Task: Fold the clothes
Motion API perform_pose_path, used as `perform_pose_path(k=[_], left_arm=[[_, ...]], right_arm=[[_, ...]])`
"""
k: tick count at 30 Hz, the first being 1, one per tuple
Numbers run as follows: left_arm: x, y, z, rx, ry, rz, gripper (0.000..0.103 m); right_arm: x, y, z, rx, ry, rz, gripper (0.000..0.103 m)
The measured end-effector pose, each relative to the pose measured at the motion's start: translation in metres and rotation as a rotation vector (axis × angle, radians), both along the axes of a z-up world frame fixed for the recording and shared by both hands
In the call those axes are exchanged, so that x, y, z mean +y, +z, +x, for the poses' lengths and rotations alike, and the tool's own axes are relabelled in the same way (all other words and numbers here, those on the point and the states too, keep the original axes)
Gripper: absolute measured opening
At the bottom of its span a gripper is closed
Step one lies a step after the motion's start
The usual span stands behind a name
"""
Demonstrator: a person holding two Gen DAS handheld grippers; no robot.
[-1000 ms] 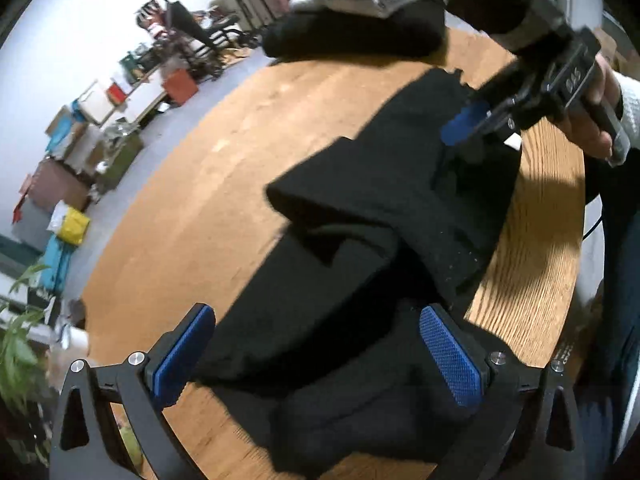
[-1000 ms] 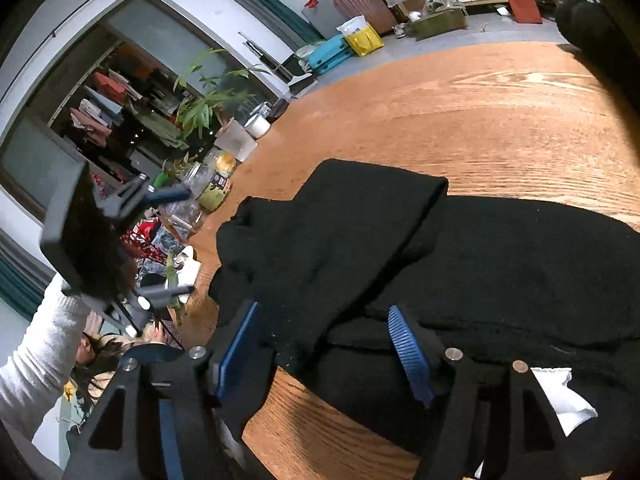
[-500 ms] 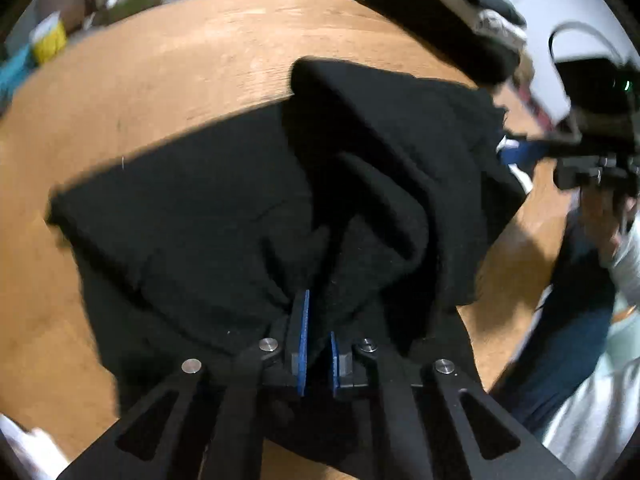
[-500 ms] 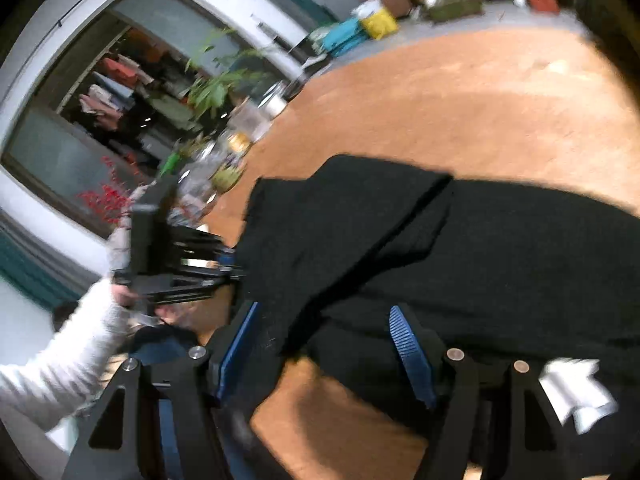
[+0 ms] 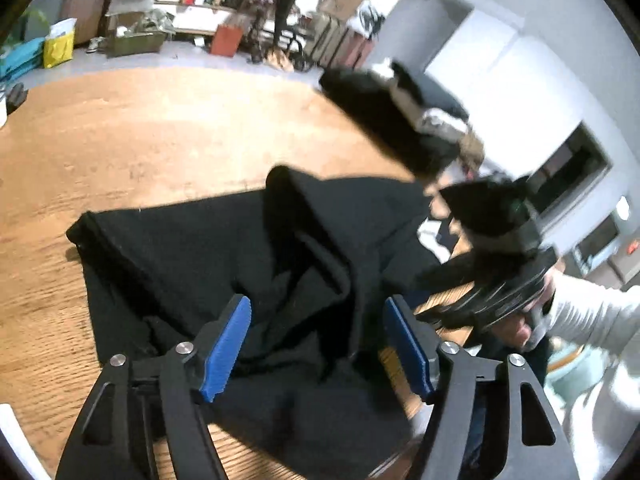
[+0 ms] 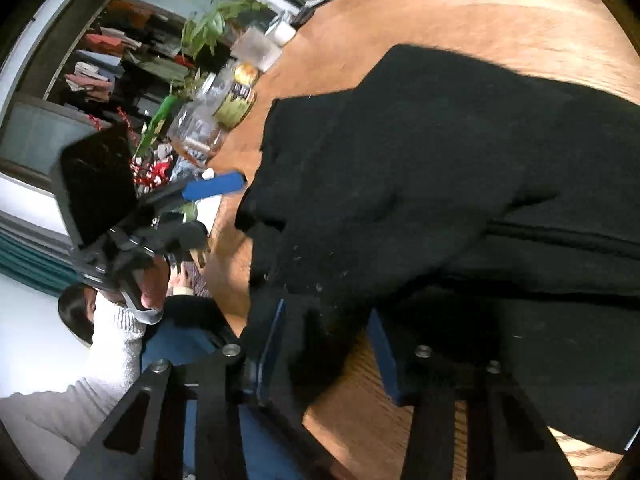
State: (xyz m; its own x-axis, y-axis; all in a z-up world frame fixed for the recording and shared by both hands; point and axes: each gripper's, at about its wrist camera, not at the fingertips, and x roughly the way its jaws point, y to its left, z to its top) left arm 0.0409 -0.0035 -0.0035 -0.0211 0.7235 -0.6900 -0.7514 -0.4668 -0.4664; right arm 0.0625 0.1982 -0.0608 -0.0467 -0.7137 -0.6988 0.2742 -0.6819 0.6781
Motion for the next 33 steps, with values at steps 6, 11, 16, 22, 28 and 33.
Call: perform_pose_path(k=[6,11,16,22,28,33], left_arm=[[0.013,0.002,0.012,0.025,-0.058,-0.009,0.074],[0.030,-0.004,0.018,0.048,-0.111,-0.062,0.074],[0.012,0.003,0.005,0.024,-0.051,-0.002,0.074],[-0.012,0.006,-0.020,-0.084,0.053,0.105,0.075],[0.001,-0.004,-0.019,-0.075,0.051,0.011,0.076],[0.032,-0.011,-0.004,-0.027,-0.035,-0.057,0.076]], right_arm=[[0.015,0.074,-0.023,0.109,-0.059,-0.010,0.001],[0.035,0.138,-0.050,0.226,-0.140,-0.041,0.024],[0.020,0.067,-0.034,0.009,-0.107,0.042,0.050],[0.006,-0.019,-0.007,-0.158,-0.144,-0.009,0.050],[-0.013,0.014,-0.010,-0.021,-0.050,0.045,0.004],[0.011,0.095,-0.037,0.180,-0.121,0.017,0.004]])
